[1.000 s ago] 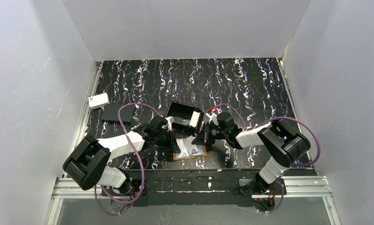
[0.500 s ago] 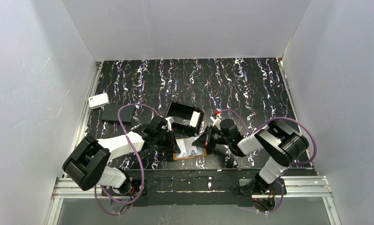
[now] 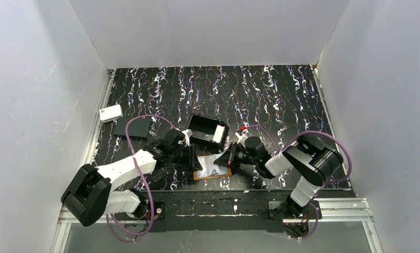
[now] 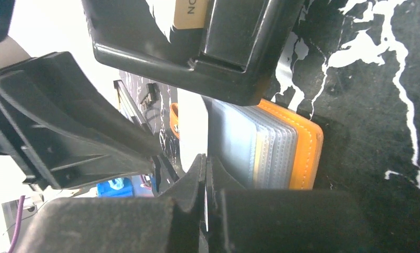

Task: Put the credit cards into the card holder
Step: Insert the credit card into the card holder.

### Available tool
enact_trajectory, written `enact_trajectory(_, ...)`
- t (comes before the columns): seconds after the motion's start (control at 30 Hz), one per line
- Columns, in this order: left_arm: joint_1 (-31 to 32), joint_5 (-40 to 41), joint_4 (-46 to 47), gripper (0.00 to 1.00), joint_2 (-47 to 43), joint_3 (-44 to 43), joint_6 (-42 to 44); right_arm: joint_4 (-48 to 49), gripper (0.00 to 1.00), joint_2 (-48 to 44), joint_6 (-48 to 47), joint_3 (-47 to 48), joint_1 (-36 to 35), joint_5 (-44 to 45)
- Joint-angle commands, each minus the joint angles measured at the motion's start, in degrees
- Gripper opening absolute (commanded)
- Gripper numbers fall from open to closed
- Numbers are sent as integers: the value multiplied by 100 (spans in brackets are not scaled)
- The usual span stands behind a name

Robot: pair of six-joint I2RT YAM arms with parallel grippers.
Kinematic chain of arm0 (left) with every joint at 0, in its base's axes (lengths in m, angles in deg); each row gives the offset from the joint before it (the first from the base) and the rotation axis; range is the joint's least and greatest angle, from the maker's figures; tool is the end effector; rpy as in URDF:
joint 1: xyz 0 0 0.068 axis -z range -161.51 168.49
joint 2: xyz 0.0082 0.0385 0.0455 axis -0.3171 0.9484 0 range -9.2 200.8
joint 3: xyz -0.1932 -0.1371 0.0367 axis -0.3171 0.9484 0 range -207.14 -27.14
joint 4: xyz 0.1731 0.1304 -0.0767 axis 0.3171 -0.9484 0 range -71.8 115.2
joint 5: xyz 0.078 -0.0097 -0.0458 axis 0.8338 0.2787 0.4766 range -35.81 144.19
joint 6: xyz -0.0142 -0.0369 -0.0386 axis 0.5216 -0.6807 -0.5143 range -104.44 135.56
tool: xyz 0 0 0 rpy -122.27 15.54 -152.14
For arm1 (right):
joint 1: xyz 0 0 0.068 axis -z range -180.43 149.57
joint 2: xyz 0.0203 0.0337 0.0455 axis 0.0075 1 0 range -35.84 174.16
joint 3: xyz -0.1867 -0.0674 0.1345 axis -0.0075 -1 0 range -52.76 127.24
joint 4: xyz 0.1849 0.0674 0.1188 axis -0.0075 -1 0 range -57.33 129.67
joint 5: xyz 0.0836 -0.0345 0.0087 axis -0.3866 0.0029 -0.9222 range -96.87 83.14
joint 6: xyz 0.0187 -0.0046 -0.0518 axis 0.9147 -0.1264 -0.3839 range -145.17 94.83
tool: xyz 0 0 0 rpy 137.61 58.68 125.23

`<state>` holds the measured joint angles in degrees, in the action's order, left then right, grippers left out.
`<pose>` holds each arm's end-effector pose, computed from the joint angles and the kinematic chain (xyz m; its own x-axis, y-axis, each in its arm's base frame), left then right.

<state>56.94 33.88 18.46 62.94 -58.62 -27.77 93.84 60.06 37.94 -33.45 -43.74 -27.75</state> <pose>0.1662 -0.1487 0.1597 -0.9458 -0.0707 -0.3171 0.1626 0.7421 -0.6503 0.1740 0.1824 0.1090 -0.9110 0.2865 -0.2968 -0.1507 0.4386 0.8860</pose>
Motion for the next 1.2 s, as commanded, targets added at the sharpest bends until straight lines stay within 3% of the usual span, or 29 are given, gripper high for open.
enact_trajectory(0.0,-54,264,-590,23,-375,-217,144,-166,7,5,-140,69,-37,126)
enact_trajectory(0.37,-102,530,-478,8,57,14,406,-2955,40,-847,-1229,651,-39,558)
enact_trajectory(0.5,-102,500,-433,7,158,12,413,-3447,45,-957,-1444,797,-54,642)
enact_trajectory(0.67,-102,491,-483,5,161,28,440,-3654,42,-959,-1530,899,-108,669)
enact_trajectory(0.8,-102,479,-504,4,277,37,424,-3568,27,-849,-1499,947,-187,595)
enact_trajectory(1.17,-102,216,-82,1,625,221,304,-2854,9,-336,-1093,993,-335,307)
